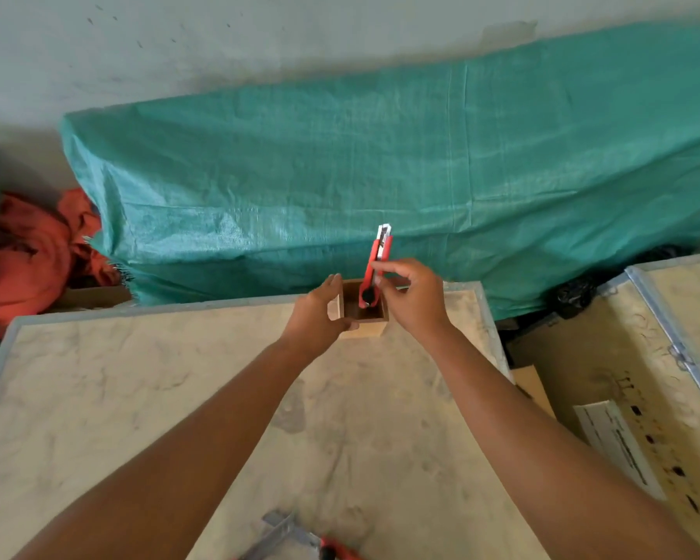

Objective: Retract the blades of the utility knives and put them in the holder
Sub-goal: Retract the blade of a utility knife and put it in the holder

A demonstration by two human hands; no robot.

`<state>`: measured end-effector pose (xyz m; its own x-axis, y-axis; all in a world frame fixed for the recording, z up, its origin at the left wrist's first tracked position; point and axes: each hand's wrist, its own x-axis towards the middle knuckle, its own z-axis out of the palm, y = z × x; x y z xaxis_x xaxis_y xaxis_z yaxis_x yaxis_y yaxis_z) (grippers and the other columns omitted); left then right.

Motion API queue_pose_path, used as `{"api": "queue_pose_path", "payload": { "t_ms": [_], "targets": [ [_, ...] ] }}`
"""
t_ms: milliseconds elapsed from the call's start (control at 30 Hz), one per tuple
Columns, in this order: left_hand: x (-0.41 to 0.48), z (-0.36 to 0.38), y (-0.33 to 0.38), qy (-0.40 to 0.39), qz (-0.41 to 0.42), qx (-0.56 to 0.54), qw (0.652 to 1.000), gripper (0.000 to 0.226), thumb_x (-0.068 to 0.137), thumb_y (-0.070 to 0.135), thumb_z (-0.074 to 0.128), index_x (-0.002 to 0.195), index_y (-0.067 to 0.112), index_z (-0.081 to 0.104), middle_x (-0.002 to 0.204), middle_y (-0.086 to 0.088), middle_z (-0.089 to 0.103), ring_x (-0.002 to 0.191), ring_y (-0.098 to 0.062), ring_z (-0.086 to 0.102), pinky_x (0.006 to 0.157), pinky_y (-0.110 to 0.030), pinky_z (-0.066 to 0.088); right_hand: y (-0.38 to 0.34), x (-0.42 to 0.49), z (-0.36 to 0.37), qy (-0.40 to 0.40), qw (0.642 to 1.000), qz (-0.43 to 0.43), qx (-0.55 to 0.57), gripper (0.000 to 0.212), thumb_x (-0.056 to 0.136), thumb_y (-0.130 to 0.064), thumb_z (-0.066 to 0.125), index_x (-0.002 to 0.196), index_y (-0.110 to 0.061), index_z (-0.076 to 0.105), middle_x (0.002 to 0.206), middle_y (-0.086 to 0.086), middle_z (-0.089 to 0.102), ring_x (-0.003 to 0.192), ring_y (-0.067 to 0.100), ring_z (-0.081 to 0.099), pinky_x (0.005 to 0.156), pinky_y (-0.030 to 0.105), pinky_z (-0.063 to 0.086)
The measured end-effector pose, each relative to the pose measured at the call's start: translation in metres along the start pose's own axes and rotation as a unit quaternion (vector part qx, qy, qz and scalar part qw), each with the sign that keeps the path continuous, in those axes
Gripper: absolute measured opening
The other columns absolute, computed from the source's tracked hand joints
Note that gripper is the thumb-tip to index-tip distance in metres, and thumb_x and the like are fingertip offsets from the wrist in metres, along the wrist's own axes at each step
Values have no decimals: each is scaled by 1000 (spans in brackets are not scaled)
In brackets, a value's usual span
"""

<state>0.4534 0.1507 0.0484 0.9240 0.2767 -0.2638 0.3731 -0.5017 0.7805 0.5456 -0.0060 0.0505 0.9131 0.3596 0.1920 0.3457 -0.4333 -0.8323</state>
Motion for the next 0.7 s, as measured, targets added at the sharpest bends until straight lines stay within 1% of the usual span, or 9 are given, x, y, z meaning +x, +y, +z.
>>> {"api": "queue_pose_path", "payload": {
  "t_ms": [33, 100, 133, 167, 300, 433, 567, 633, 700],
  "targets": [
    [5, 3, -2, -7, -3, 8, 1000, 80, 78, 15, 80, 147, 20, 39, 152, -6, 45, 139, -26, 42, 109, -41, 43, 6, 1, 4, 3, 1000, -8, -13, 24, 87, -4, 74, 107, -16, 80, 104, 4, 77, 86, 12, 70, 79, 12, 54],
    [11, 8, -7, -17, 10, 17, 1000, 66, 81, 14, 76, 138, 29, 48, 131, -5, 65, 122, -28, 56, 95, -33, 47, 17, 2, 11, 7, 999, -17, -30, 25, 87, -4, 74, 108, -16, 80, 100, 5, 77, 85, 14, 70, 78, 23, 58],
    [12, 9, -9, -20, 15, 22, 999, 63, 80, 14, 75, 135, 33, 50, 122, -2, 68, 115, -26, 60, 90, -31, 46, 22, 2, 13, 6, 999, -20, -34, 26, 87, -3, 74, 109, -16, 79, 100, 5, 76, 86, 16, 70, 76, 28, 59],
    [13, 10, -10, -21, 18, 24, 999, 62, 80, 15, 74, 134, 34, 51, 120, -1, 69, 113, -25, 60, 88, -30, 45, 26, 1, 15, 4, 999, -21, -38, 27, 87, -3, 74, 110, -16, 79, 100, 6, 76, 87, 18, 70, 74, 31, 59],
    [14, 10, -16, -20, 19, 17, 999, 64, 78, 15, 76, 134, 35, 51, 123, 3, 69, 116, -20, 60, 95, -30, 45, 33, -5, 21, 10, 999, -19, -48, 28, 87, -4, 73, 112, -15, 78, 103, 6, 77, 91, 19, 70, 74, 37, 60],
    [7, 11, -13, -6, 2, -7, 1000, 67, 77, 17, 77, 135, 38, 51, 133, -1, 65, 128, -21, 56, 107, -41, 45, 27, -12, 20, 11, 999, -13, -41, 28, 89, -1, 70, 113, -14, 78, 106, 7, 77, 98, 19, 71, 81, 41, 62],
    [-17, 8, -7, 14, -47, -66, 997, 77, 78, 14, 79, 145, 23, 43, 137, -7, 61, 130, -23, 53, 104, -37, 45, 19, -27, 12, 16, 999, 2, -35, 28, 92, -4, 69, 117, -15, 76, 114, 8, 76, 107, 21, 69, 85, 47, 61],
    [-35, 3, -9, 16, -60, -70, 996, 79, 78, 18, 81, 146, 23, 42, 140, -7, 58, 131, -22, 52, 105, -41, 46, 10, -41, 7, 25, 999, 12, -37, 29, 92, -7, 69, 119, -16, 75, 115, 8, 75, 109, 20, 68, 87, 46, 61],
    [-56, -3, -15, 20, -59, -61, 996, 73, 79, 23, 80, 143, 25, 47, 140, -5, 58, 129, -21, 54, 101, -37, 48, -3, -60, 3, 24, 999, 20, -26, 28, 93, -7, 70, 119, -15, 74, 116, 8, 75, 108, 19, 68, 85, 44, 62]
  ]
}}
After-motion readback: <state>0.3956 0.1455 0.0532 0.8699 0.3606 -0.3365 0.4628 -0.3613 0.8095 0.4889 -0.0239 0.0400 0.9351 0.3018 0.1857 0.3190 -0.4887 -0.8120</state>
